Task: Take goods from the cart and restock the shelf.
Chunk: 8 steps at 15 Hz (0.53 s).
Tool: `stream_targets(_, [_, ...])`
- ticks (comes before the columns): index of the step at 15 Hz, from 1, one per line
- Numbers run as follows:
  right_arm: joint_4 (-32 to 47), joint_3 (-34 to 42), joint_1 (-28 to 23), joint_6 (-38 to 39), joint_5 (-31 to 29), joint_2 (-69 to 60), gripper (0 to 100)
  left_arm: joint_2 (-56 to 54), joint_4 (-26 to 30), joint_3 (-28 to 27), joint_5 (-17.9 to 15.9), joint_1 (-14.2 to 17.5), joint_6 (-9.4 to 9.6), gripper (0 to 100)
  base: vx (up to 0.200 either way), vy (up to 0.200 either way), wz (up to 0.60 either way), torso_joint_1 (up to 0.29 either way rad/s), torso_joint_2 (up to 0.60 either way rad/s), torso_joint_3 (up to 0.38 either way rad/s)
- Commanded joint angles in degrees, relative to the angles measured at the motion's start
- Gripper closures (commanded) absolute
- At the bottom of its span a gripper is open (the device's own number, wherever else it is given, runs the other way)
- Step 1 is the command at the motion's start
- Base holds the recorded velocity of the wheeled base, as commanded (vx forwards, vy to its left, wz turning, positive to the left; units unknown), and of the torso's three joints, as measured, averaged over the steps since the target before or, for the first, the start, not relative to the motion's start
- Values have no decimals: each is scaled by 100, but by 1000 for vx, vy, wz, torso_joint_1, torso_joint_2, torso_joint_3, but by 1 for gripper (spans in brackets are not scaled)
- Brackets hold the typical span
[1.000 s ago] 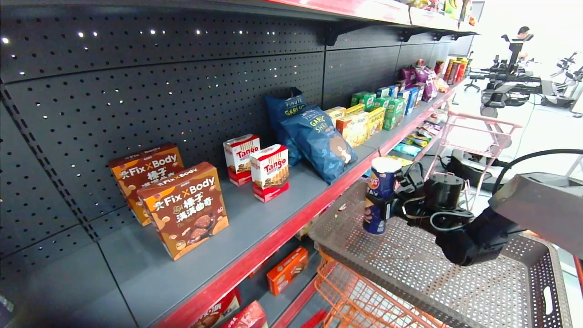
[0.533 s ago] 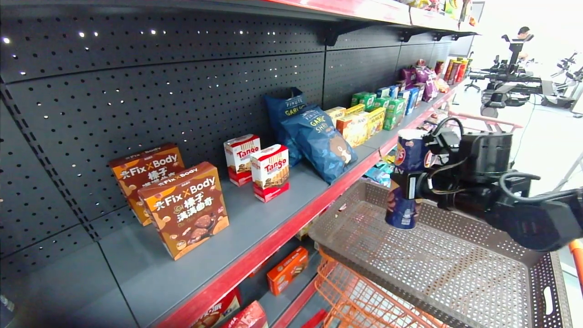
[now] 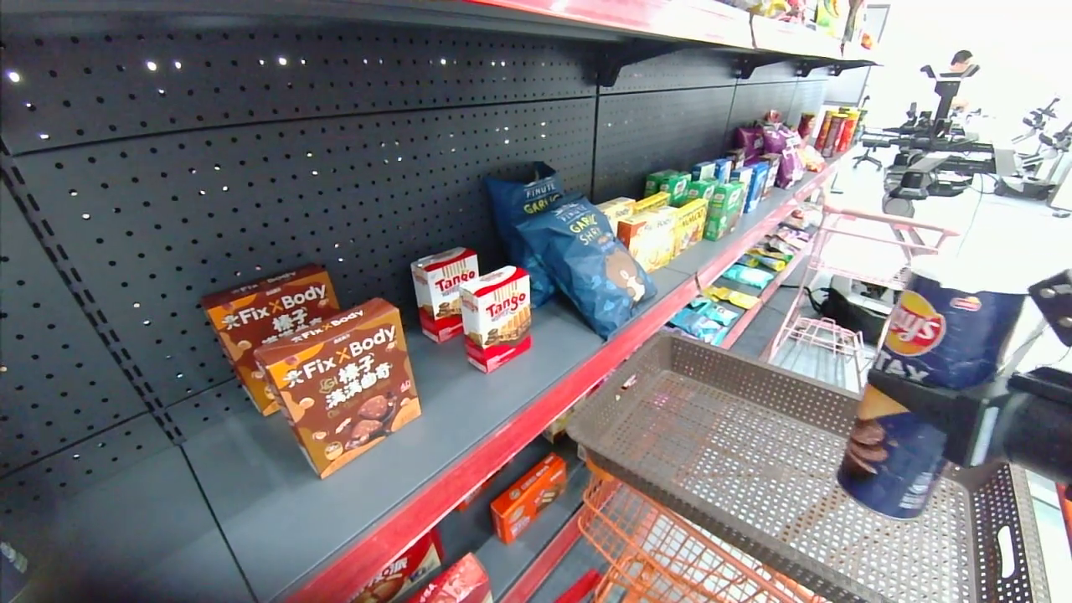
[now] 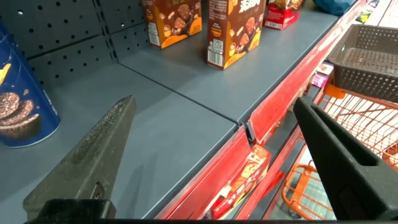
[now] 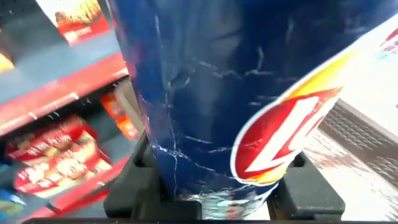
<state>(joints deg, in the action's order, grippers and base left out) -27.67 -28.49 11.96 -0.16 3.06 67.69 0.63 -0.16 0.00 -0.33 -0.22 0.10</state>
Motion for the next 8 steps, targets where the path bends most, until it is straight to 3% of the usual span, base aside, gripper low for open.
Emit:
stream_targets(1, [183, 836, -1398, -766, 678, -1399, 100, 7, -2, 0, -2, -4, -1, 0, 0, 0, 0, 0, 0, 0])
stream_targets(4, [210, 1188, -1644, -1206, 564, -1663, 100, 7, -2, 0, -2, -4, -1, 0, 0, 0, 0, 0, 0, 0])
stream_targets(8, [588, 1135, -1442, -1092, 511, -1927, 100, 7, -2, 0, -2, -4, -1, 0, 0, 0, 600, -1, 0, 6])
